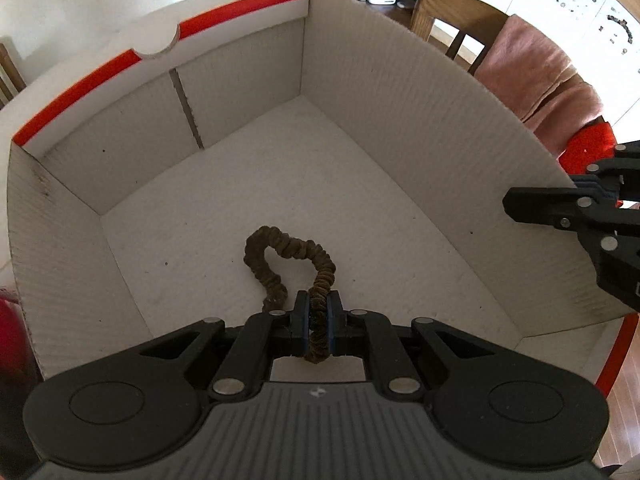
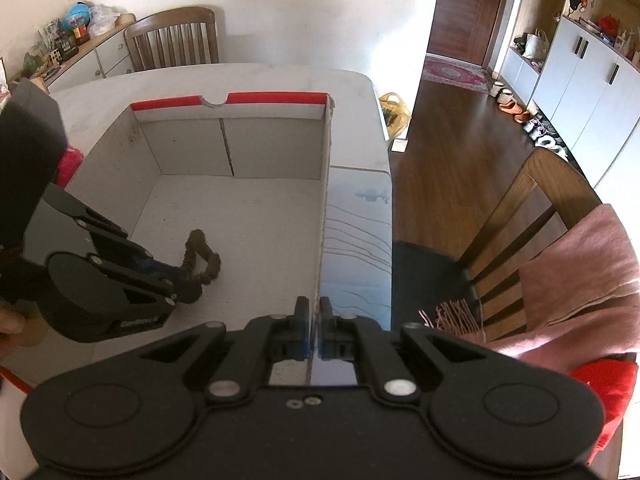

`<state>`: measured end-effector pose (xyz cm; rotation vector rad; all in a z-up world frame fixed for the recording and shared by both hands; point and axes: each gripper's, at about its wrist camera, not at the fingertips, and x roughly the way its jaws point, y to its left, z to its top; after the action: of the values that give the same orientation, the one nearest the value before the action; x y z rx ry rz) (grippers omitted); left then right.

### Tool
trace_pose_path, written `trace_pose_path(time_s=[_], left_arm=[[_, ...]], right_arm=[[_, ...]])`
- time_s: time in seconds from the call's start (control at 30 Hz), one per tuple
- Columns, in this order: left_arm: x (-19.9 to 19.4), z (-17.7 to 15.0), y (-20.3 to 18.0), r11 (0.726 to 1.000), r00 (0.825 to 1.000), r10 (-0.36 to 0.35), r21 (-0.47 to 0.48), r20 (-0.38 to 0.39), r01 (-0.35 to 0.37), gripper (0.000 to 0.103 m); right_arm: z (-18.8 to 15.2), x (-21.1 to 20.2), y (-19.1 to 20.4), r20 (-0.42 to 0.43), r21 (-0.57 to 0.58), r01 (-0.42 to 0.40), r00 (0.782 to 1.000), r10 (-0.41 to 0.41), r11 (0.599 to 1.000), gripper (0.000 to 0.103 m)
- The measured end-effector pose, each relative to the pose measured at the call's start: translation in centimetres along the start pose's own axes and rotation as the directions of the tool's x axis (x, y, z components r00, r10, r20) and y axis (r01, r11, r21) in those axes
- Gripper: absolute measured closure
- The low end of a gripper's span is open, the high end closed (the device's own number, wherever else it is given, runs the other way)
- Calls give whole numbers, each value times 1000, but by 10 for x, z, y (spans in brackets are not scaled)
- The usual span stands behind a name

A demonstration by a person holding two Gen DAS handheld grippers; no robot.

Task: Organize objects
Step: 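Carry the hair tie into the box and open the left gripper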

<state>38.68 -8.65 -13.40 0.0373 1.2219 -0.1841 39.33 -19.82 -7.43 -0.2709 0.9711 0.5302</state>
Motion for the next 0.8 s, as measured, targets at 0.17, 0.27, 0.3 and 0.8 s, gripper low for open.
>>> trace_pose_path(time_s=[0.17, 0.27, 0.3, 0.8], left_arm=[[-1, -3, 3, 1000, 1000, 3, -1, -9, -3, 95], [-2, -2, 0, 1000, 1000, 4, 1, 3, -4, 93], [-3, -3, -1, 1000, 1000, -2, 0, 5, 2, 92], [-42, -15, -4, 1000, 994, -2, -27, 114, 5, 87]], right_arm=[[0, 0, 0, 0, 1, 0, 1000, 0, 1000, 100], [0, 0, 0, 0, 0, 0, 1000, 0, 1000, 100], [0, 0, 0, 0, 1, 0, 1000, 0, 1000, 100], [0, -1, 1, -3, -20, -6, 1000, 6, 1000, 100]])
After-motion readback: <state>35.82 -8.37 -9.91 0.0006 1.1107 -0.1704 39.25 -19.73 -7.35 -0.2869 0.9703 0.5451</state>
